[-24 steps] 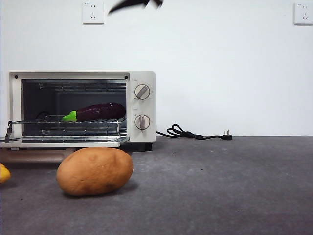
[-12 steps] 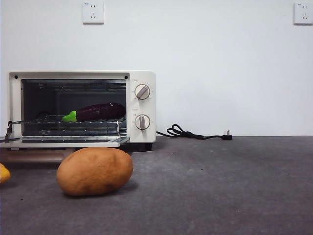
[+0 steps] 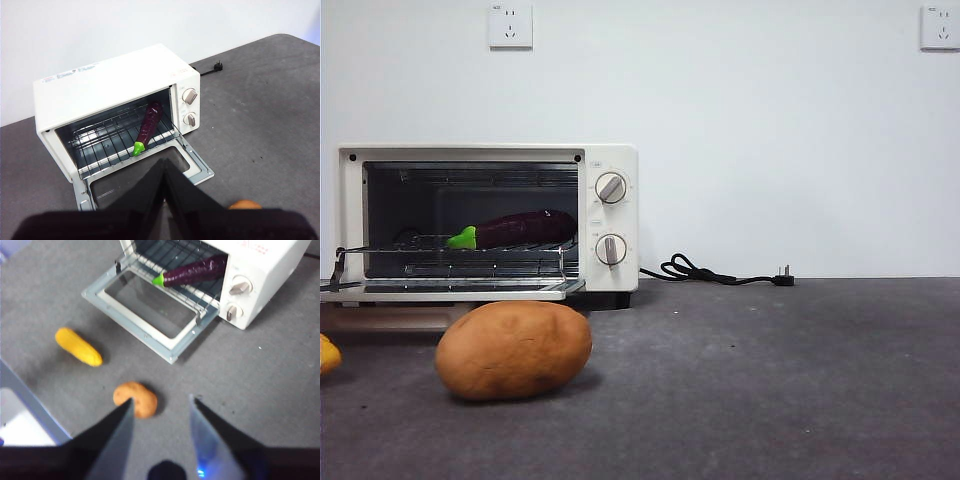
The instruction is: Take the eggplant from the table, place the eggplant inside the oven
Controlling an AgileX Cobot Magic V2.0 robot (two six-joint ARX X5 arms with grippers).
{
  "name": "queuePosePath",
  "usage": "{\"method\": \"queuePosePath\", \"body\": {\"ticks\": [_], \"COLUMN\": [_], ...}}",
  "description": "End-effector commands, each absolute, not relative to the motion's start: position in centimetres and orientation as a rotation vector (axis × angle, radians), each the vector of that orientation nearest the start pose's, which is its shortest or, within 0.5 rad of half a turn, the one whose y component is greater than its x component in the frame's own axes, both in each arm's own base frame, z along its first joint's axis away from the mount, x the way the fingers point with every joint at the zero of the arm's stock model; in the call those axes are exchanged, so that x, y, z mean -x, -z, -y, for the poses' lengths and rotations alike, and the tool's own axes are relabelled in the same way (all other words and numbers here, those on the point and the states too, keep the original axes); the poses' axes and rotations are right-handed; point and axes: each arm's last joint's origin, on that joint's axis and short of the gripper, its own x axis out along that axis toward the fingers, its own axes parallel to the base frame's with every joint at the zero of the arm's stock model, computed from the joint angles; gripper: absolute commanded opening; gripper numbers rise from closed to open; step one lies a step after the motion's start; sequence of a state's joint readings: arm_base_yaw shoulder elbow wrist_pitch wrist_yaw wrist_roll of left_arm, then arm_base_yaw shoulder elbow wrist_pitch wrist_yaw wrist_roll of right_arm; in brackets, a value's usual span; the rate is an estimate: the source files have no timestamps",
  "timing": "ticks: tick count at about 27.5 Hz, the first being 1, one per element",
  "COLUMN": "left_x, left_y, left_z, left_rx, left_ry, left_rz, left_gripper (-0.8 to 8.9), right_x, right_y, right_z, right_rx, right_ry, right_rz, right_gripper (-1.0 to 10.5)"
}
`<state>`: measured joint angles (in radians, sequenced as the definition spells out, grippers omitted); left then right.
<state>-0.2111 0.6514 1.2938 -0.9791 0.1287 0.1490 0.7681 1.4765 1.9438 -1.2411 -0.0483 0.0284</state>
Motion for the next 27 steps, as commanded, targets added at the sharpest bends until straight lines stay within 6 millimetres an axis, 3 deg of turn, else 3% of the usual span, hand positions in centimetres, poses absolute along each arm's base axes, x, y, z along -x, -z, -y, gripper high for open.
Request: {"method": "queuePosePath", "body": {"ticks": [1, 10, 15, 22, 27], "left_x": [-6.1, -6.4, -7.8, -12.2, -16.5], "left_y": [-42.5, -42.5, -42.4, -42.0, -41.4], "left_z": [1.7, 1.4, 1.6, 1.9, 0.1], "left_rx": [-0.161, -0.185, -0.205, -0.198, -0.053], "left_ry": [0.362, 0.256, 0.215, 0.174, 0.224], "left_rz": [-0.311, -0.323, -0.36, -0.416, -0.437], "left_gripper": [-0.05, -0.05, -0.06, -0.08, -0.08], "right_x": [-17.6, -15.6, -14.4, -12.6, -10.8], "right_y": [-46.7, -47.3, -47.9, -49.0, -49.9], "right_z": [-17.3, -15.3, -14.3, -12.5, -10.8], "right_rx": [0.293, 0.349, 0.359, 0.336, 0.314], "right_ry": [-0.78, -0.797, -0.809, -0.817, -0.82], "right_rz": [-0.73, -0.747, -0.725, -0.659, -0.6], "right_gripper": [-0.1, -0.1, -0.1, -0.1, -0.1]}}
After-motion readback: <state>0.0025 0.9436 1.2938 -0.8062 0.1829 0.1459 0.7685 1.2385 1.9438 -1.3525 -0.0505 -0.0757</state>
